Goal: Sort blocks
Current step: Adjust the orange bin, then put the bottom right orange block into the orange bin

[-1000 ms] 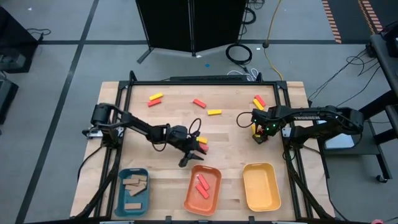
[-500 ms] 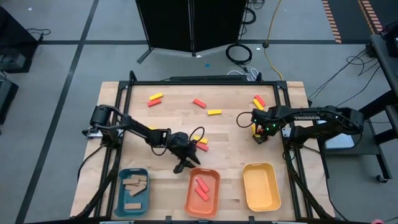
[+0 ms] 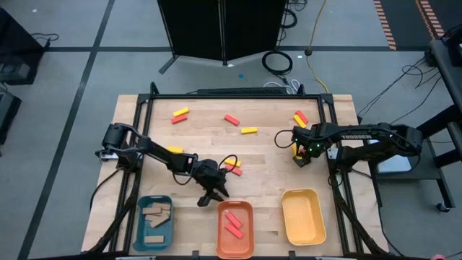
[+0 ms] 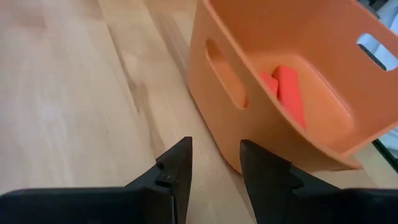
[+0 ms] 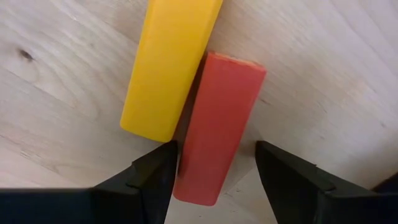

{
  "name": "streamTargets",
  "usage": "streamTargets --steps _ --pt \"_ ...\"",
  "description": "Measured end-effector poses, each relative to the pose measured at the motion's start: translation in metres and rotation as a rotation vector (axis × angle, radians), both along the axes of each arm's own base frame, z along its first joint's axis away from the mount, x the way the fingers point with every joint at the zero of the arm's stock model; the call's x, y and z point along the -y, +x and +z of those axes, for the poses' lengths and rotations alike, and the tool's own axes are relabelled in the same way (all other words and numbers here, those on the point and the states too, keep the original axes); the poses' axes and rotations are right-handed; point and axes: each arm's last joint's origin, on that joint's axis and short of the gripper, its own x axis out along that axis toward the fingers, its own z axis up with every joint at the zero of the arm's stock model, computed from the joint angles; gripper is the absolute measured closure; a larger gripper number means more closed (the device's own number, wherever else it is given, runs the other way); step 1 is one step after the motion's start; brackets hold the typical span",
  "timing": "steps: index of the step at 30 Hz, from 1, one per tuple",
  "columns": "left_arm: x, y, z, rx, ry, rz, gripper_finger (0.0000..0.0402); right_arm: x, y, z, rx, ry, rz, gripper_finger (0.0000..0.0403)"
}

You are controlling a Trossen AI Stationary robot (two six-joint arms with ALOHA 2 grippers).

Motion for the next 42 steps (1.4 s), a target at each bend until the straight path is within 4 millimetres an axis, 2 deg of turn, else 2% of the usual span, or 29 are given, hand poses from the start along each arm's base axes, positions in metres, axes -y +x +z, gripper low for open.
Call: streamTargets --steps 6,13,16,20,24,28,31,36,42 --pt "-0.017 -0.003 0.025 0.092 0.076 0.0 0.0272 0.0 -0.001 0.0 -0.009 0.003 -0.018 0.0188" --pt "-0.053 -0.014 0.06 0.234 0.258 0.082 0.0272 0.0 -0.001 0.0 -0.013 0.004 -0.02 0.0188" --pt "-0.072 -0.02 0.064 0.336 0.313 0.122 0.0272 -0.001 -0.001 0.0 -0.016 0.005 -0.021 0.019" --pt "-0.101 -0.028 0.064 0.424 0.303 0.213 0.0272 -0.002 -0.002 0.0 -0.031 0.004 -0.044 0.0216" --pt "-0.122 -0.031 0.071 0.492 0.222 0.223 0.0272 -0.006 -0.002 0.0 -0.05 0.004 -0.068 0.027" --pt "-0.131 -0.034 0.078 0.573 0.181 0.157 0.0272 -0.009 -0.004 0.001 -0.086 -0.021 -0.094 0.033" --pt "-0.135 -0.035 0.083 0.623 0.175 0.129 0.0272 -0.011 -0.005 0.002 -0.091 -0.023 -0.102 0.0331" --pt "-0.138 -0.036 0.08 0.59 0.168 0.136 0.0272 -0.014 -0.014 0.009 -0.158 -0.023 -0.134 0.0331" --pt "-0.138 -0.037 0.08 0.588 0.157 0.116 0.0272 -0.012 -0.01 0.024 -0.105 -0.056 -0.15 0.0331"
